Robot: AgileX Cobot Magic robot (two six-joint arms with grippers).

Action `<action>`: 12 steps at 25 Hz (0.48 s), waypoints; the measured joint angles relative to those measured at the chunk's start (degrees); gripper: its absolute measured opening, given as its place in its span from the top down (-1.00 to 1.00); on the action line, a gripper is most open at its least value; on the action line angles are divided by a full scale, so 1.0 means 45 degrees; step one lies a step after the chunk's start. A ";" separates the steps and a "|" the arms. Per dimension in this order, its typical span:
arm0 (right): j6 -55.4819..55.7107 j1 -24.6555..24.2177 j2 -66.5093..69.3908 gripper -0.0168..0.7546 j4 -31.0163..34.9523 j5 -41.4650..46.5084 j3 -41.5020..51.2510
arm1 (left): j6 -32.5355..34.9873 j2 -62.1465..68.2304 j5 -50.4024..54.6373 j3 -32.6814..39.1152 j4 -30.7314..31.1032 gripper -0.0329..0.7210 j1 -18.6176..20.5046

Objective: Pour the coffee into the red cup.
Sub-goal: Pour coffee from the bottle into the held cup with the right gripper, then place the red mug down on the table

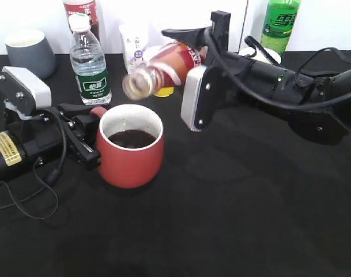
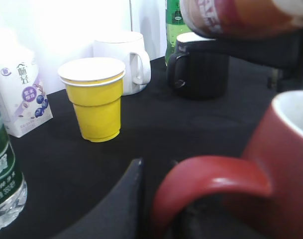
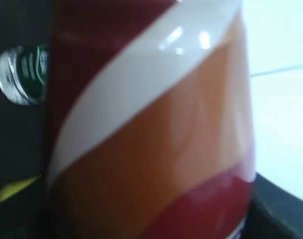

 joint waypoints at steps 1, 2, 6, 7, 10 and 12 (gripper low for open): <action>0.0943 0.0000 0.0000 -0.42 0.0000 0.0000 0.0000 | 0.0000 0.0000 0.0000 0.0000 0.0000 0.60 0.0000; 0.1963 0.0000 0.0000 -0.42 0.0000 0.0000 0.0000 | 0.0000 0.0000 0.0000 0.0000 -0.0006 0.60 0.0000; 0.6328 0.0000 0.0000 -0.42 0.0839 0.0000 0.0000 | 0.0000 0.0000 0.0000 0.0000 -0.0015 0.60 0.0000; 0.7456 0.0000 0.0000 -0.42 0.1041 0.0000 0.0000 | 0.0000 0.0000 0.0000 0.0000 -0.0015 0.60 0.0000; 1.0630 0.0000 0.0000 -0.42 0.1165 0.0000 0.0000 | 0.0009 0.0000 0.0011 0.0000 -0.0219 0.60 0.0000; 1.2669 0.0000 0.0000 -0.42 0.1446 -0.0015 0.0000 | 0.0009 0.0000 0.0011 0.0000 -0.0819 0.60 0.0000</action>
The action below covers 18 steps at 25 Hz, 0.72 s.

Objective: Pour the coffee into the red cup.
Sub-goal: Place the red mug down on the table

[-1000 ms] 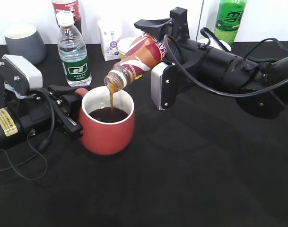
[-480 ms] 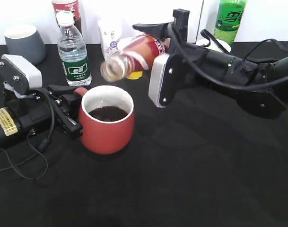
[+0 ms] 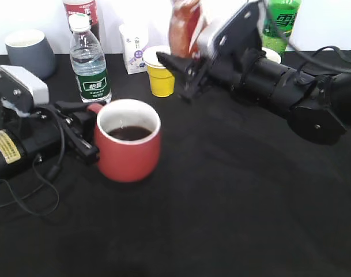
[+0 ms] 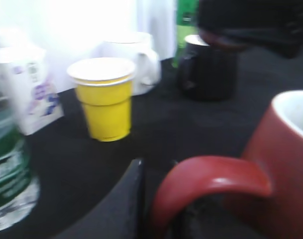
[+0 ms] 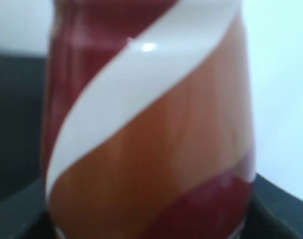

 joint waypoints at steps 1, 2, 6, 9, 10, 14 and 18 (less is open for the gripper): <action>0.0739 0.0000 0.0000 -0.42 0.0384 0.0014 0.0000 | 0.0000 0.0000 0.0000 0.0000 -0.0419 0.60 0.0000; 0.1083 0.0000 0.0000 -0.42 0.0632 0.0030 0.0000 | 0.0000 0.0000 0.0000 0.0000 -0.0946 0.60 0.0000; 0.1282 0.0000 0.0000 -0.42 0.0782 0.0096 0.0000 | 0.0863 0.0000 -0.0015 0.0344 -0.3742 0.60 0.0112; 0.1282 0.0000 0.0000 -0.42 0.0947 0.0190 0.0000 | 0.0955 0.0000 0.0050 0.0972 -0.4268 0.60 0.1024; 0.1282 0.0000 0.0000 -0.42 0.0979 0.0236 0.0000 | 0.0955 0.0000 0.0050 0.1014 -0.4314 0.60 0.1473; 0.1308 0.0000 0.0000 -0.42 0.0993 0.0338 0.0000 | 0.0989 0.0000 0.0037 0.1003 -0.4336 0.60 0.3503; 0.1308 0.0000 0.0000 -0.42 0.1039 0.0354 0.0000 | 0.1005 0.0938 0.0010 -0.0637 -0.4405 0.60 0.4634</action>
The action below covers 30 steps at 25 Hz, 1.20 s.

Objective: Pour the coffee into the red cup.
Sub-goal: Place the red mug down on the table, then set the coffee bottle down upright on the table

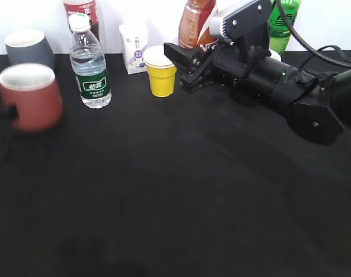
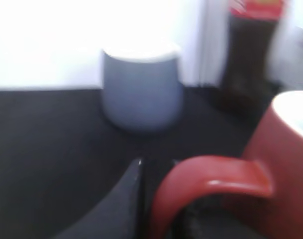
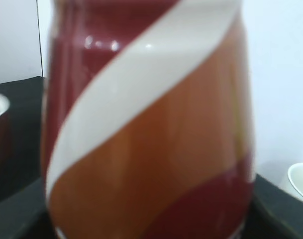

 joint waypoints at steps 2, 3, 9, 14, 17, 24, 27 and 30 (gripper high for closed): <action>0.0000 0.0000 0.0000 -0.42 0.0121 0.0000 0.0000 | 0.0000 0.0821 -0.0011 -0.1014 0.0012 0.60 0.0313; 0.0000 0.0000 0.0000 -0.42 0.0184 0.0000 0.0000 | 0.0000 0.1276 -0.0011 -0.1507 -0.0014 0.60 0.0383; 0.0000 0.0000 0.0000 -0.42 0.0707 0.0000 0.0000 | -0.0491 0.3265 -0.0266 -0.3474 0.0040 0.58 0.0415; 0.0000 0.0000 0.0000 -0.42 0.0753 0.0005 0.0000 | -0.0706 0.3371 -0.0525 -0.3682 0.0397 0.31 0.0415; 0.0000 0.0000 0.0000 -0.42 0.0767 0.0005 0.0000 | -0.0732 0.3371 -0.0700 -0.3164 0.0219 0.10 0.0428; 0.0000 0.0000 0.0000 -0.41 0.0836 0.0347 0.0000 | -0.0769 0.2209 -0.0869 -0.1060 -0.0044 0.08 0.0417; 0.0000 0.0000 -0.0042 -0.41 0.1431 0.1424 0.0000 | -0.0769 0.0632 -0.0842 0.0597 -0.0031 0.06 0.0372; 0.0000 -0.0561 -0.0692 -0.41 0.2017 0.2062 0.0000 | -0.0769 -0.1435 -0.0830 0.1721 0.0200 0.06 0.0292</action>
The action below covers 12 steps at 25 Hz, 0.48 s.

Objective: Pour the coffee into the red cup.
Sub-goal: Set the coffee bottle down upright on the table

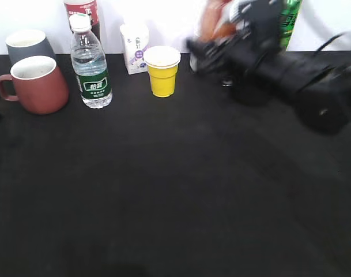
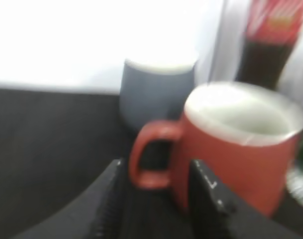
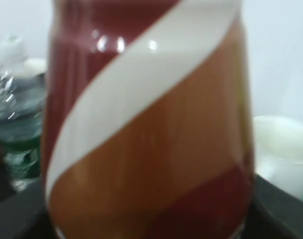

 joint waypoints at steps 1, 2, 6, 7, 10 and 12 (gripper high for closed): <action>0.0000 -0.0492 -0.0223 -0.41 0.0024 0.0160 -0.0011 | 0.0000 -0.0703 0.0179 0.0079 0.0235 0.06 -0.0031; 0.0000 -0.1081 -0.0374 -0.41 0.0072 0.0286 -0.0011 | 0.0000 -0.1269 0.0588 0.0088 0.0344 0.05 -0.0170; 0.0000 -0.3739 -0.0741 -0.41 -0.0066 0.0338 -0.0023 | 0.0000 -0.2449 0.2215 0.0088 0.0450 0.05 -0.1481; 0.0000 -0.4305 -0.0741 -0.41 -0.0066 0.0386 -0.0023 | 0.0000 -0.2478 0.2413 0.0093 0.0450 0.05 -0.1901; -0.0012 -0.5577 -0.0554 -0.41 -0.0054 0.0405 -0.0023 | 0.0000 -0.2478 0.2908 0.0093 0.0436 0.05 -0.2875; -0.0053 -0.5926 0.0151 -0.41 0.0329 0.0242 -0.0023 | 0.0000 -0.2478 0.3661 -0.0101 0.0448 0.05 -0.3029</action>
